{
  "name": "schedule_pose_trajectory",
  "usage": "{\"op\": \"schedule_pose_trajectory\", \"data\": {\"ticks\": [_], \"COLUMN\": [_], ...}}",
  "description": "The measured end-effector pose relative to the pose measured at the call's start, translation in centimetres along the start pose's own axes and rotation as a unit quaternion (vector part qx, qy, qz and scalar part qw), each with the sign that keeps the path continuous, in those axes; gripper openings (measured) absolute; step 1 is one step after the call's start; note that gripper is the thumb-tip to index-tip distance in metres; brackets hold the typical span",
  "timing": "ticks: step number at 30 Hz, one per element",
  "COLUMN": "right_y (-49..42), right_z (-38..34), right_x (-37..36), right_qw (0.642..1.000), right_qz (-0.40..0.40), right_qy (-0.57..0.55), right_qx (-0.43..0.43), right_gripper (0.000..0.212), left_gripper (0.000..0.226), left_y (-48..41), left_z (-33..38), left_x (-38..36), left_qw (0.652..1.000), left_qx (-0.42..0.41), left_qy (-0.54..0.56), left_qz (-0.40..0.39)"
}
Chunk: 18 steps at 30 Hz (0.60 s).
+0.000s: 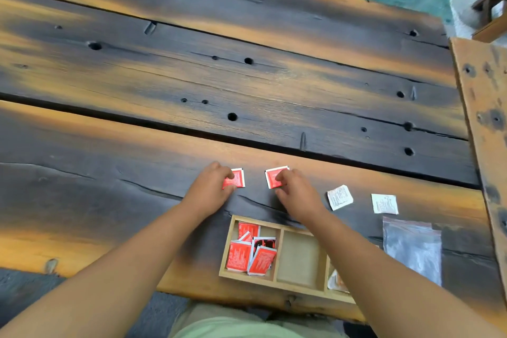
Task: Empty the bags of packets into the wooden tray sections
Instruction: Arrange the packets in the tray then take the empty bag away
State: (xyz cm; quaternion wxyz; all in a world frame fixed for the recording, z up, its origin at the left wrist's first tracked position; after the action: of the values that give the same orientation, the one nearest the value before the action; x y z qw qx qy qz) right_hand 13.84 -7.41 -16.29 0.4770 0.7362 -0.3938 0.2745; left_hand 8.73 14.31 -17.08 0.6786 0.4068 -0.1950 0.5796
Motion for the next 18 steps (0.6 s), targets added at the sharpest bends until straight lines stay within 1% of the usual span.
{"op": "schedule_pose_trajectory", "data": {"ticks": [2, 7, 11, 15, 18], "right_y": [-1.4, -4.0, -5.2, -5.8, -6.1], "right_z": [0.4, 0.4, 0.2, -0.3, -0.5], "right_x": [0.5, 1.1, 0.9, 0.7, 0.8], "right_qw": [1.000, 0.999, 0.995, 0.984, 0.979], "right_qz": [0.006, 0.002, -0.003, -0.013, -0.018], "right_qy": [0.012, 0.043, 0.095, 0.169, 0.190], "right_qx": [0.000, 0.017, 0.036, 0.053, 0.065], "right_gripper": [0.033, 0.044, 0.044, 0.038, 0.038], "left_gripper": [0.025, 0.044, 0.051, 0.056, 0.058], "left_y": [-1.3, -3.6, -3.9, -4.3, -4.6], "left_z": [-0.3, -0.5, -0.4, -0.2, -0.1], "left_x": [-0.2, -0.4, -0.9, -1.3, -1.2], "left_qw": [1.000, 0.998, 0.996, 0.989, 0.980], "left_qx": [0.011, 0.037, 0.029, 0.000, -0.012], "left_qy": [-0.014, -0.041, -0.068, -0.138, -0.190], "left_qz": [-0.003, -0.027, -0.041, -0.053, -0.057]}}
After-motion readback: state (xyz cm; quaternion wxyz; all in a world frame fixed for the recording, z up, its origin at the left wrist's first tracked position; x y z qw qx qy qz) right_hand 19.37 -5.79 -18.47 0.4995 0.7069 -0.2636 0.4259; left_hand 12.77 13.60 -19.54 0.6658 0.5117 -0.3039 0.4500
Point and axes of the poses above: each hand's wrist, its own y-axis away from the middle knuckle, its own x-axis out of the back of the hand, z = x × y, the point moved 3 cm from there along -y, towards the middle knuckle, and after that the axes turned 5 degrees about -x, right-handed, at the moved point
